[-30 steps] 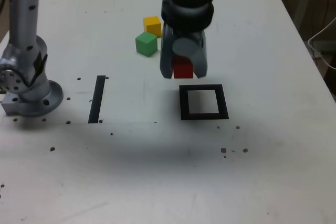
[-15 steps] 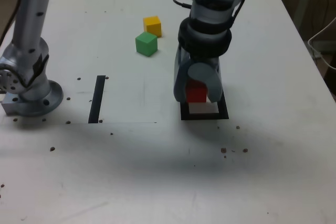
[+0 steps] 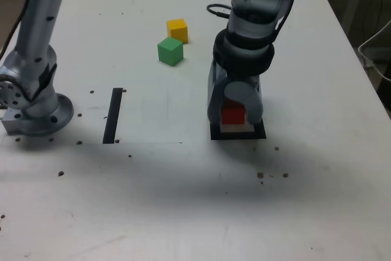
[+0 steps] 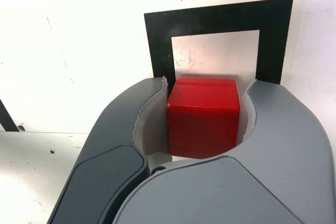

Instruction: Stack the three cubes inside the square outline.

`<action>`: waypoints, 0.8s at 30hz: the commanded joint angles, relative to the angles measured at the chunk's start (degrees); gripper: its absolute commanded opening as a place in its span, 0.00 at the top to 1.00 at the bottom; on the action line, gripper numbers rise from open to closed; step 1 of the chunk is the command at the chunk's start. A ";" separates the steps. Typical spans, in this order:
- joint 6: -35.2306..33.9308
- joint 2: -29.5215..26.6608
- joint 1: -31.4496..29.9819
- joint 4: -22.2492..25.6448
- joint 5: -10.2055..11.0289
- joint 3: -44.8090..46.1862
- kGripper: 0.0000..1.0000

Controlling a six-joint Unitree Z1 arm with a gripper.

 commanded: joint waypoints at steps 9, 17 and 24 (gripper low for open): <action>1.99 0.63 2.01 -0.11 -0.08 0.89 0.48; 2.85 0.16 2.02 -0.35 -0.33 0.93 0.23; 3.35 0.00 2.02 -1.13 -0.35 0.96 0.01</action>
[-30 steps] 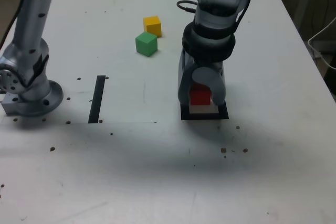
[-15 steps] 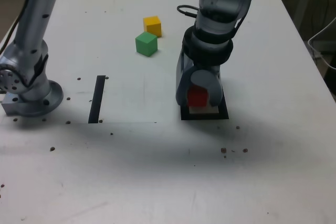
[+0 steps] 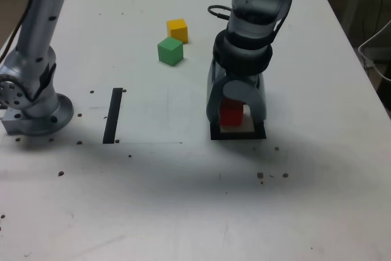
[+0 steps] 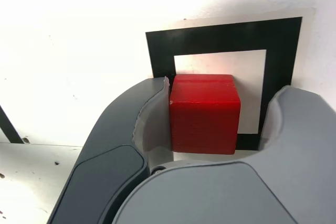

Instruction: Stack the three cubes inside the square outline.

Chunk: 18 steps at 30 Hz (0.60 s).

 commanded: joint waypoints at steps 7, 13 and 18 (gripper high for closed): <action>1.87 -1.98 0.07 -0.52 0.40 -0.24 0.01; 2.29 -3.25 0.07 -0.31 0.36 0.96 0.01; 2.10 -5.79 0.22 -0.06 0.54 2.49 0.01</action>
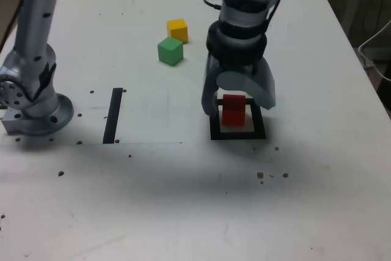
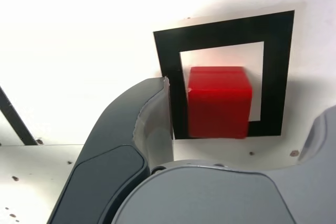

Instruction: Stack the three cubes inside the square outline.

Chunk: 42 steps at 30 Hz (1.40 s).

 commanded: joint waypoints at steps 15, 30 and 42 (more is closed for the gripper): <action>6.75 -12.82 12.10 4.29 3.42 6.28 0.00; 19.76 -12.31 30.87 9.38 7.10 1.54 0.00; 26.42 -5.30 45.17 11.00 7.26 -4.07 0.01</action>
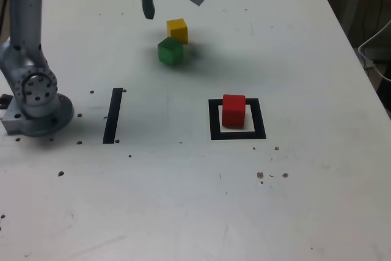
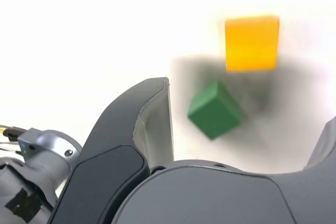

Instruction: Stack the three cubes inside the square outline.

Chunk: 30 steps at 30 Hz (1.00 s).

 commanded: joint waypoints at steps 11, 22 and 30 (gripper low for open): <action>2.72 5.27 5.07 -3.07 1.36 -1.22 0.01; 3.42 8.69 5.67 -6.38 0.25 0.28 0.09; 4.39 11.40 5.38 -7.20 0.25 -0.66 0.18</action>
